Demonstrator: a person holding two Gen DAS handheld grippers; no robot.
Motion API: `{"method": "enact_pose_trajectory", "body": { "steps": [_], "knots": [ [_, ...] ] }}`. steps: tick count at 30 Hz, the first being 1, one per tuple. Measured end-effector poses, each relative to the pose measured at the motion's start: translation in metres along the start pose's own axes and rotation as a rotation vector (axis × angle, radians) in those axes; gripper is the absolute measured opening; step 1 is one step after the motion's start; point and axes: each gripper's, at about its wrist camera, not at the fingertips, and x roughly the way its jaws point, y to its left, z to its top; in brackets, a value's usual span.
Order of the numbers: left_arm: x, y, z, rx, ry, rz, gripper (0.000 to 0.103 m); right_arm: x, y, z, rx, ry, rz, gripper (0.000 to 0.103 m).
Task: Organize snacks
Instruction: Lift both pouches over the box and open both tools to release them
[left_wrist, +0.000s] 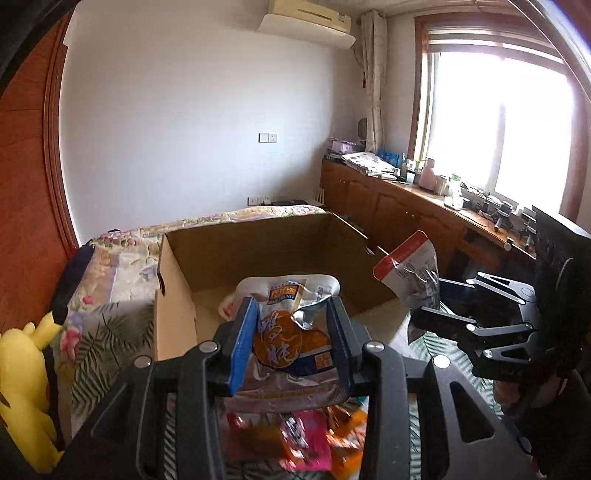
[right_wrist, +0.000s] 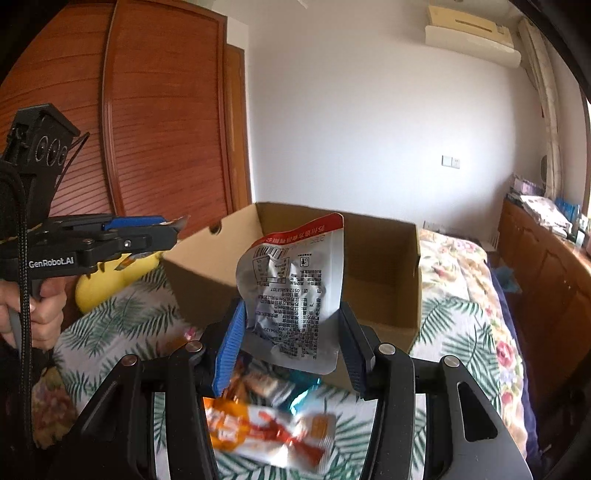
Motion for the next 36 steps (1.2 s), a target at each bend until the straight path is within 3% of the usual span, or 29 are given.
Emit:
{"method": "enact_pose_trajectory", "body": {
  "steps": [12,30,32,34,36],
  "knots": [
    [0.053,0.029,0.027,-0.001,0.008,0.018,0.037,0.044,-0.02,0.026,0.011,-0.011,-0.059,0.05],
    [0.109,0.028,0.018,0.001,0.067,0.025,0.038,0.091,-0.039,0.012,0.06,0.051,-0.099,0.052],
    [0.111,0.028,0.016,0.0,0.073,0.023,0.043,0.093,-0.039,0.011,0.062,0.056,-0.109,0.054],
    [0.111,0.027,0.016,0.009,0.067,0.036,0.056,0.092,-0.041,0.01,0.07,0.05,-0.116,0.061],
    [0.11,0.026,0.015,0.005,0.064,0.038,0.056,0.091,-0.042,0.01,0.085,0.048,-0.114,0.061]
  ]
}}
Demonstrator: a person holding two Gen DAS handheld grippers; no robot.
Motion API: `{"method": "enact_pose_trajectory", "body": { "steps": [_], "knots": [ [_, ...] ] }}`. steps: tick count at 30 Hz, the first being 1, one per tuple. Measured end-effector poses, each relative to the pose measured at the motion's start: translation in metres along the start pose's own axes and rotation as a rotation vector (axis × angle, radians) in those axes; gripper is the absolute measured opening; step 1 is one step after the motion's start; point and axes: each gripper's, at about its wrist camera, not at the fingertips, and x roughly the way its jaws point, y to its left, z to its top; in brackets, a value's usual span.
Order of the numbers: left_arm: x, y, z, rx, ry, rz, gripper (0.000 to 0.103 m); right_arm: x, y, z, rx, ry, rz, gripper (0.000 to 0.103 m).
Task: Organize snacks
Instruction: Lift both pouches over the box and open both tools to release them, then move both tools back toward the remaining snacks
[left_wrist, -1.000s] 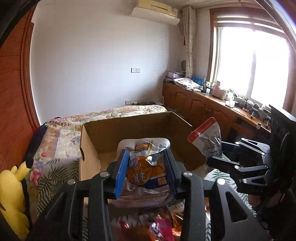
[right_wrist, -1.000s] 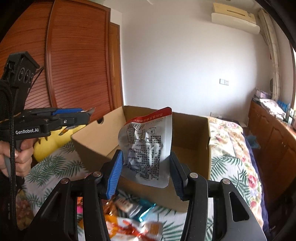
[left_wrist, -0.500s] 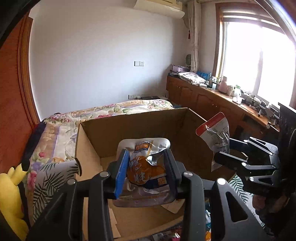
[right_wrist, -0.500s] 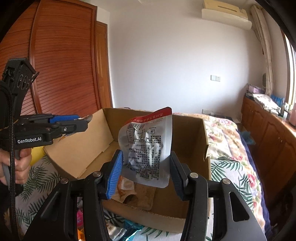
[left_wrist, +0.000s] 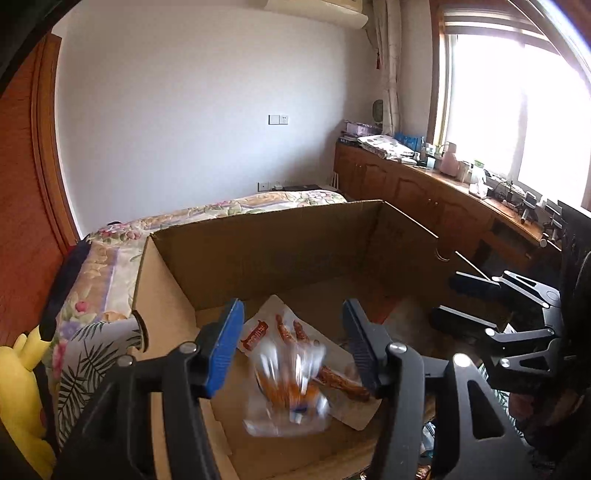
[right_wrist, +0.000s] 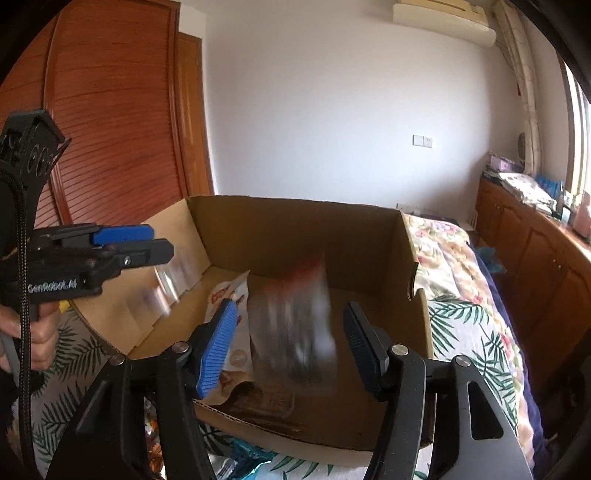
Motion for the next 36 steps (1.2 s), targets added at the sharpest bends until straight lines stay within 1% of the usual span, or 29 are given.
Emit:
{"method": "enact_pose_trajectory", "body": {
  "steps": [5,12,15,16,17,24,30,36],
  "knots": [
    [-0.009,-0.001,-0.002,-0.01,0.0,-0.003,0.056,-0.004,0.0,-0.001,0.001,0.006,-0.003,0.062],
    [-0.041,-0.011,-0.01,0.003,-0.022,-0.02,0.059,-0.04,0.005,-0.013,0.006,-0.009,0.01,0.062],
    [-0.057,-0.017,-0.017,0.009,-0.032,-0.036,0.064,-0.057,0.009,-0.024,0.001,-0.001,0.019,0.062],
    [-0.062,-0.019,-0.021,0.01,-0.032,-0.04,0.068,-0.063,0.01,-0.028,-0.004,-0.007,0.013,0.062],
    [-0.068,-0.021,-0.025,0.01,-0.035,-0.041,0.069,-0.068,0.011,-0.032,-0.009,-0.003,0.007,0.063],
    [-0.09,-0.033,-0.048,0.011,-0.03,-0.051,0.071,-0.085,0.011,-0.054,0.02,0.014,0.004,0.062],
    [-0.091,-0.035,-0.075,-0.006,0.011,-0.034,0.071,-0.083,0.011,-0.073,0.02,0.064,-0.003,0.063],
    [-0.078,-0.028,-0.103,-0.047,0.08,-0.008,0.071,-0.073,0.016,-0.095,0.016,0.131,0.005,0.063]
  ]
}}
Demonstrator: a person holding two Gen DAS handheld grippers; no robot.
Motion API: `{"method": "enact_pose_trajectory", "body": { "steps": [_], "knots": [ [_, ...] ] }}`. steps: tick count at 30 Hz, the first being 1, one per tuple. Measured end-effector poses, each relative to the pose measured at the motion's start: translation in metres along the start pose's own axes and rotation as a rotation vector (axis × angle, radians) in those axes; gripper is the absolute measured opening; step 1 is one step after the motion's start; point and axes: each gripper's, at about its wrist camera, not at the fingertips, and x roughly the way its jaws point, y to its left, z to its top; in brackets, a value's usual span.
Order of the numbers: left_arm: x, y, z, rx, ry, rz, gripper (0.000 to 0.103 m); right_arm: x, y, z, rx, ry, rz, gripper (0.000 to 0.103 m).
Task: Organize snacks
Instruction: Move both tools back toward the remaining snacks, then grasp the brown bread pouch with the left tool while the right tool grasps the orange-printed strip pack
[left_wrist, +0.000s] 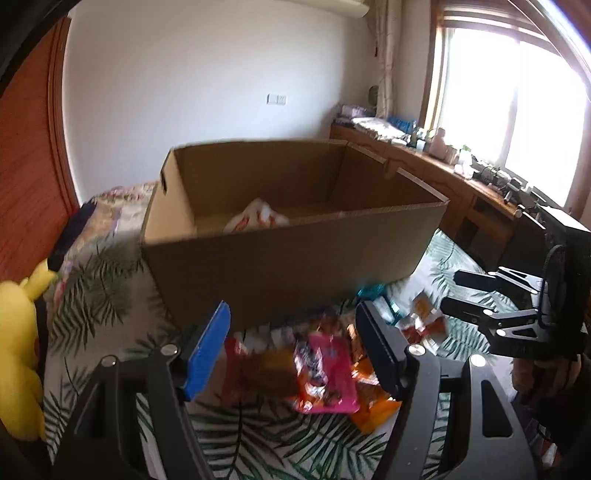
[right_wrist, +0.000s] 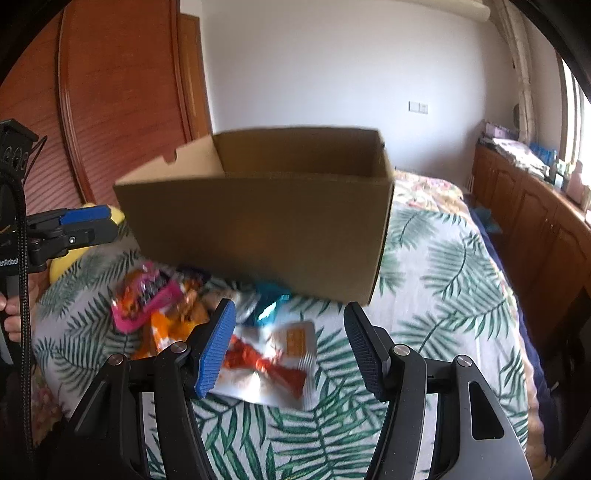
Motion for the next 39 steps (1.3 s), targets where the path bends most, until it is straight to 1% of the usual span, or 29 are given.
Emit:
{"method": "enact_pose_trajectory", "body": {
  "steps": [6,11,14,17,22,26,30,32,39],
  "knots": [
    [0.02,0.006,-0.015,-0.021,0.053,0.04,0.071,0.009,0.008,-0.015,-0.006,0.041,0.012,0.063],
    [0.034,0.01,-0.022,-0.038,0.096,0.05,0.071,0.014,0.011,-0.022,-0.006,0.067,0.009,0.069],
    [0.042,0.01,-0.025,-0.047,0.119,0.053,0.071,0.019,0.01,-0.025,0.002,0.083,0.008,0.07],
    [0.048,0.011,-0.029,-0.054,0.141,0.058,0.071,0.019,0.009,-0.026,0.006,0.081,0.01,0.071],
    [0.057,0.013,-0.03,-0.086,0.157,0.023,0.071,0.022,0.005,-0.028,0.029,0.088,0.025,0.071],
    [0.059,0.018,-0.031,-0.107,0.157,0.013,0.071,0.021,-0.002,-0.028,0.059,0.083,0.034,0.071],
    [0.059,0.024,-0.035,-0.141,0.164,0.001,0.071,0.022,0.0,-0.028,0.054,0.084,0.034,0.071],
    [0.06,0.027,-0.038,-0.143,0.176,-0.004,0.072,0.021,0.001,-0.028,0.044,0.082,0.029,0.071],
    [0.056,0.031,-0.045,-0.146,0.171,-0.02,0.072,0.022,0.004,-0.029,0.038,0.084,0.022,0.071]
  ]
}}
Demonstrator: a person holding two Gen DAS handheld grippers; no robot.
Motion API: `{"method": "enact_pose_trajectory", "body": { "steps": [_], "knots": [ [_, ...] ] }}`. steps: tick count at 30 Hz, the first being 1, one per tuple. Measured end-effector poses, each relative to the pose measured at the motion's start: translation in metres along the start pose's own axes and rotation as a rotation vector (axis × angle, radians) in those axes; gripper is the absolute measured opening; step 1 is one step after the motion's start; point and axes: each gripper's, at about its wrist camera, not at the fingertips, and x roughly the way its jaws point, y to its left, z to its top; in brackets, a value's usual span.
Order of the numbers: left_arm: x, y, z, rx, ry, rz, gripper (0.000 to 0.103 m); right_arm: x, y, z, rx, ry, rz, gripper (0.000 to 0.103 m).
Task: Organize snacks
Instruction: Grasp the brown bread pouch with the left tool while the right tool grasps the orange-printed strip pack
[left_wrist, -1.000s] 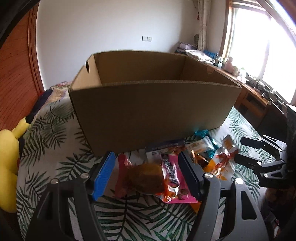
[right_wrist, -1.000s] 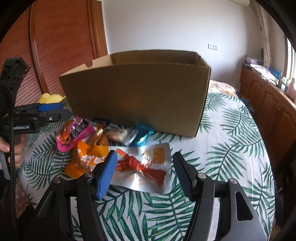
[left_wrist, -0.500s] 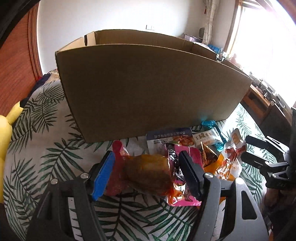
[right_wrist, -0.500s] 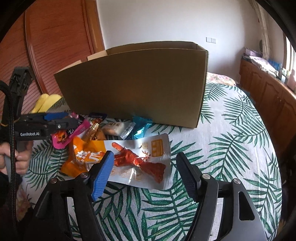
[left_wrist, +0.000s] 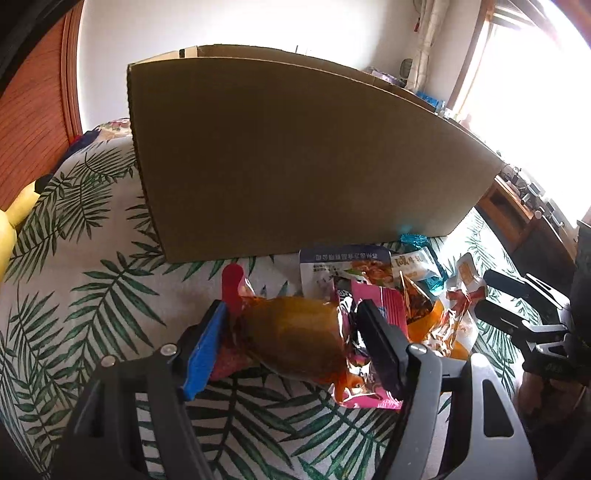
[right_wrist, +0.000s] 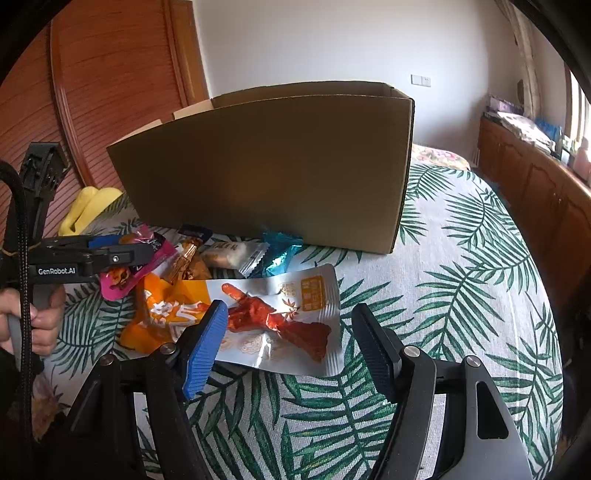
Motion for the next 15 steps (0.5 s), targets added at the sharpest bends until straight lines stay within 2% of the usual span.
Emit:
{"method": "enact_pose_trajectory", "body": {
  "steps": [8,15],
  "knots": [
    [-0.012,0.0,-0.006,0.03,-0.012,-0.003,0.062,0.001,0.002,-0.001,-0.004,0.003,-0.007,0.071],
    [-0.029,0.008,-0.014,0.028,-0.012,0.003,0.06,0.002,0.005,-0.001,-0.012,0.013,-0.015,0.071]
  ]
}}
